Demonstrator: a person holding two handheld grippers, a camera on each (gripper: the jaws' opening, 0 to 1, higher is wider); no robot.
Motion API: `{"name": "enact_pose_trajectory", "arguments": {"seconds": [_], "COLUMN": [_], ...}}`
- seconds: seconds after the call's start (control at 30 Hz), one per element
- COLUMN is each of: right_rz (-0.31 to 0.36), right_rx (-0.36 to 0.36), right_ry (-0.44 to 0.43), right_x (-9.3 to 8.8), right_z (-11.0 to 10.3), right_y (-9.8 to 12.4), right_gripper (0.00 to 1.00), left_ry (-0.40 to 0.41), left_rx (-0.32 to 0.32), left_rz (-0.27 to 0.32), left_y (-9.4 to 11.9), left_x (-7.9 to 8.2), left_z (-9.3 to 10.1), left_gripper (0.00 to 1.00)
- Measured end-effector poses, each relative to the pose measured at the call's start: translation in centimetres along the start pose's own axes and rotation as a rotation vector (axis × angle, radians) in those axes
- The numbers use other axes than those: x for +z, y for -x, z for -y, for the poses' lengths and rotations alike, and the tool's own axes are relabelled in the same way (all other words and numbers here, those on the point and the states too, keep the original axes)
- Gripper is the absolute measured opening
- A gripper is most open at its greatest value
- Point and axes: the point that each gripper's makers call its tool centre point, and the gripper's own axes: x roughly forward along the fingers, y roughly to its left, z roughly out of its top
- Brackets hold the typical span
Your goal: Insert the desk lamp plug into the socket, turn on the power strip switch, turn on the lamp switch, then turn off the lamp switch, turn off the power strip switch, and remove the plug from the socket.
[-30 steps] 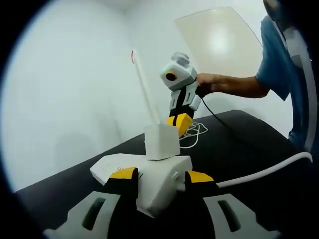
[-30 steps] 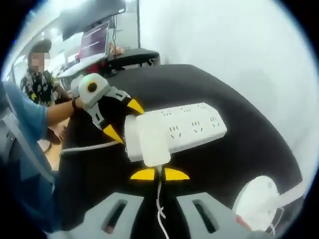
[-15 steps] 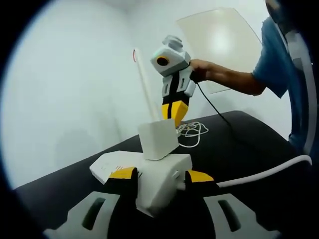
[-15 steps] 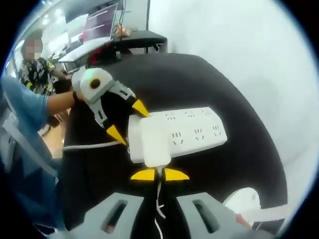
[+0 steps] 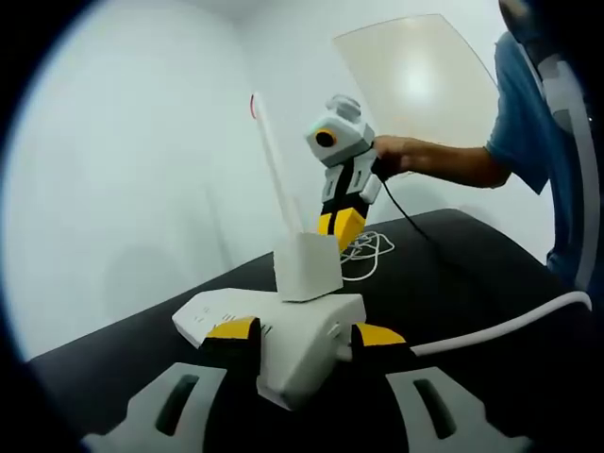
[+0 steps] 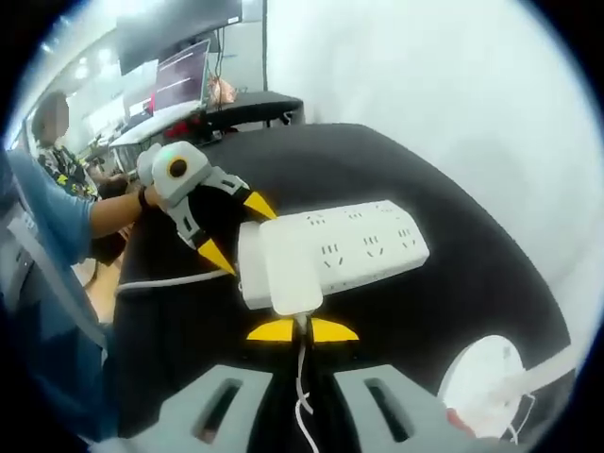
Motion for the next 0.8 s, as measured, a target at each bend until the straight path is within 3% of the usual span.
{"name": "enact_pose_trajectory", "arguments": {"seconds": [0.2,0.33,0.43,0.5,0.63,0.8], "right_rz": [0.026,-0.034,-0.042,-0.127,-0.138,-0.136], "right_rx": [0.002,0.004,0.006,0.006,0.005,0.005], "right_ry": [-0.009,0.023,0.025,0.067,0.062,0.051], "right_x": [-0.1,0.4,1.7,1.4,2.5,2.0], "right_z": [-0.1,-0.1,-0.2,-0.2,-0.5,-0.7], "right_y": [-0.1,0.1,0.5,0.6,0.8,0.8], "right_gripper": [0.04,0.04,0.04,0.04,0.04,0.04], "left_ry": [-0.001,0.001,0.001,0.005,0.008,0.015], "left_rx": [0.0,-0.001,-0.001,-0.004,-0.002,0.0], "left_rz": [0.001,-0.001,-0.001,-0.002,-0.002,0.001], "left_y": [0.0,-0.1,-0.1,-0.1,-0.1,-0.1], "left_x": [0.0,0.0,-0.1,-0.1,-0.1,-0.1], "left_z": [0.0,0.0,0.0,0.0,-0.1,-0.1], "left_gripper": [0.36,0.36,0.36,0.36,0.36,0.36]}}
